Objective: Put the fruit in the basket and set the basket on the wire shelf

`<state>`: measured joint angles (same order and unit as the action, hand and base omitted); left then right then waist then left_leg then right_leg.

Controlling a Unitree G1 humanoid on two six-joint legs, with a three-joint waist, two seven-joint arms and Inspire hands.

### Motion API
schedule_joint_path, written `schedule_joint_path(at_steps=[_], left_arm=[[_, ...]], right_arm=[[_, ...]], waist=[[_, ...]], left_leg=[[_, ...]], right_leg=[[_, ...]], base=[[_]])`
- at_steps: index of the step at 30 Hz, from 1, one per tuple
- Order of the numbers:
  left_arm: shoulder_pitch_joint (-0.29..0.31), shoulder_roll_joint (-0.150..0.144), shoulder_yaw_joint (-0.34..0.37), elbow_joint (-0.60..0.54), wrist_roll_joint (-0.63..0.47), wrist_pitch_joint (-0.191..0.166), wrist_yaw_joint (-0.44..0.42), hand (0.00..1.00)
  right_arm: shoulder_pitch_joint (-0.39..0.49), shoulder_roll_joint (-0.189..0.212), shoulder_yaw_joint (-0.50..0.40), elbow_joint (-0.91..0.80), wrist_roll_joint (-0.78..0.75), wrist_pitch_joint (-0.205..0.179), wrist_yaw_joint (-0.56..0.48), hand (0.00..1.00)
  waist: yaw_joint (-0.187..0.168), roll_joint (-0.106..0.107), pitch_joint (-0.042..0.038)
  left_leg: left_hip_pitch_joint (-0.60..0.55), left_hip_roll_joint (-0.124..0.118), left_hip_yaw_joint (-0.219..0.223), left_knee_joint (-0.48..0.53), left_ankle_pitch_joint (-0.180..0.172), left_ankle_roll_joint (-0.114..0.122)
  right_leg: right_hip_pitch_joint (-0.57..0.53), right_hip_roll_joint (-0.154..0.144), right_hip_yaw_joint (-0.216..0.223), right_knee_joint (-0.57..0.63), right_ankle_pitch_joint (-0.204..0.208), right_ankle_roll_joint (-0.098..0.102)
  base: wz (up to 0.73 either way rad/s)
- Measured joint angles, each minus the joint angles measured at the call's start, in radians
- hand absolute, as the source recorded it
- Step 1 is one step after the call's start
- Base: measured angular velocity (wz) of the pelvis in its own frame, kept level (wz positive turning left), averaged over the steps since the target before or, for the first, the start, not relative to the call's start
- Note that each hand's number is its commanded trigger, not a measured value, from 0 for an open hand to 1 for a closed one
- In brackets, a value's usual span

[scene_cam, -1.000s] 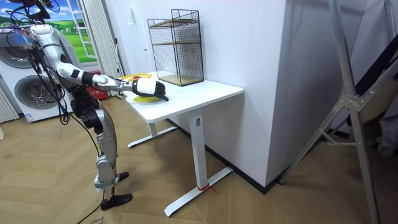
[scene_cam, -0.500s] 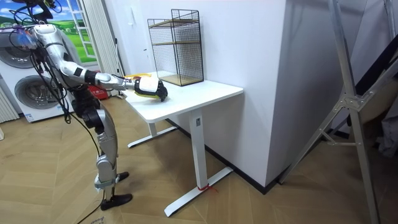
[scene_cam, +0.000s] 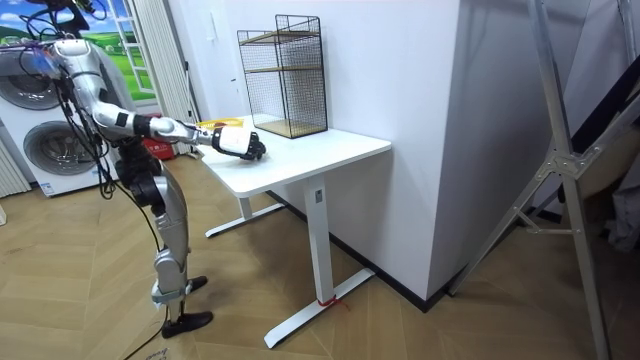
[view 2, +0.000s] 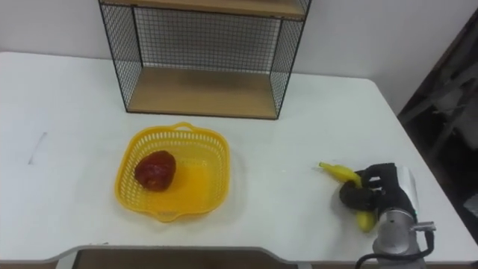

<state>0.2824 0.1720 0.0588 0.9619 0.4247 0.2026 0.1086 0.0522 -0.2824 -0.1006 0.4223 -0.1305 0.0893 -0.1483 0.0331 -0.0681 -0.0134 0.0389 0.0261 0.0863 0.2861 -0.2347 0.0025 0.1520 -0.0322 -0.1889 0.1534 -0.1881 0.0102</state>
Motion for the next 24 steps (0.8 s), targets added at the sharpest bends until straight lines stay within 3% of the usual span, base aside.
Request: schedule_joint_path(at_steps=[2,4,8,9,12,14,19,24], left_arm=[[-0.006,-0.003,-0.005,0.0,0.0,-0.008,-0.004,0.0],[-0.013,-0.006,-0.006,0.004,0.0,-0.023,-0.005,0.0],[-0.006,-0.006,-0.004,0.005,0.001,-0.044,-0.008,0.0],[-0.007,-0.008,-0.003,0.007,0.001,-0.053,-0.008,0.0],[-0.008,-0.008,-0.002,0.013,0.002,-0.07,-0.011,0.0],[-0.009,-0.009,-0.002,0.029,0.002,-0.081,-0.013,0.0],[-0.002,-0.014,-0.004,0.04,0.001,-0.081,-0.02,0.0],[-0.007,-0.021,-0.006,0.039,0.002,-0.085,-0.02,0.0]], right_arm=[[0.017,0.005,0.001,-0.054,0.045,0.0,0.014,1.0],[0.02,0.005,0.008,-0.101,0.126,-0.001,0.053,1.0],[0.027,0.007,0.052,-0.184,0.249,-0.001,0.129,1.0],[0.027,0.012,0.08,-0.223,0.273,-0.001,0.153,1.0],[0.025,0.017,0.116,-0.306,0.326,-0.007,0.206,1.0],[0.023,0.02,0.12,-0.339,0.341,-0.026,0.231,1.0],[0.024,0.02,0.119,-0.389,0.361,-0.027,0.262,1.0],[0.022,0.022,0.12,-0.493,0.359,-0.036,0.278,1.0]], waist=[[-0.001,0.014,-0.0001],[-0.002,0.035,0.0061],[0.001,0.043,0.0108],[0.002,0.043,0.0138],[0.007,0.043,0.0125],[0.019,0.027,0.0199],[0.025,0.015,0.0181],[0.026,0.032,0.0137]], left_leg=[[-0.008,0.001,0.002,-0.001,0.0,0.0],[-0.015,0.002,0.012,-0.006,0.001,0.0],[-0.017,0.001,0.019,-0.015,0.001,0.0],[-0.017,0.001,0.021,-0.017,0.002,0.0],[-0.016,0.001,0.019,-0.016,0.003,0.001],[-0.01,0.001,0.016,-0.016,0.003,0.001],[-0.011,-0.002,0.004,-0.017,0.001,0.002],[-0.018,-0.002,-0.001,-0.017,0.001,0.002]], right_leg=[[-0.013,0.0,0.001,0.003,0.0,0.0],[-0.027,0.0,0.01,0.01,0.001,-0.002],[-0.034,-0.001,0.02,0.015,0.001,-0.001],[-0.038,-0.001,0.024,0.015,0.001,-0.001],[-0.038,-0.001,0.022,0.016,0.001,-0.001],[-0.031,-0.002,0.02,0.016,0.001,-0.001],[-0.029,-0.003,0.017,0.016,0.001,-0.001],[-0.03,-0.003,0.011,0.018,0.001,-0.001]], base=[[-0.07],[-0.11],[-0.06],[0.0],[0.03],[0.05],[0.04],[0.0]])
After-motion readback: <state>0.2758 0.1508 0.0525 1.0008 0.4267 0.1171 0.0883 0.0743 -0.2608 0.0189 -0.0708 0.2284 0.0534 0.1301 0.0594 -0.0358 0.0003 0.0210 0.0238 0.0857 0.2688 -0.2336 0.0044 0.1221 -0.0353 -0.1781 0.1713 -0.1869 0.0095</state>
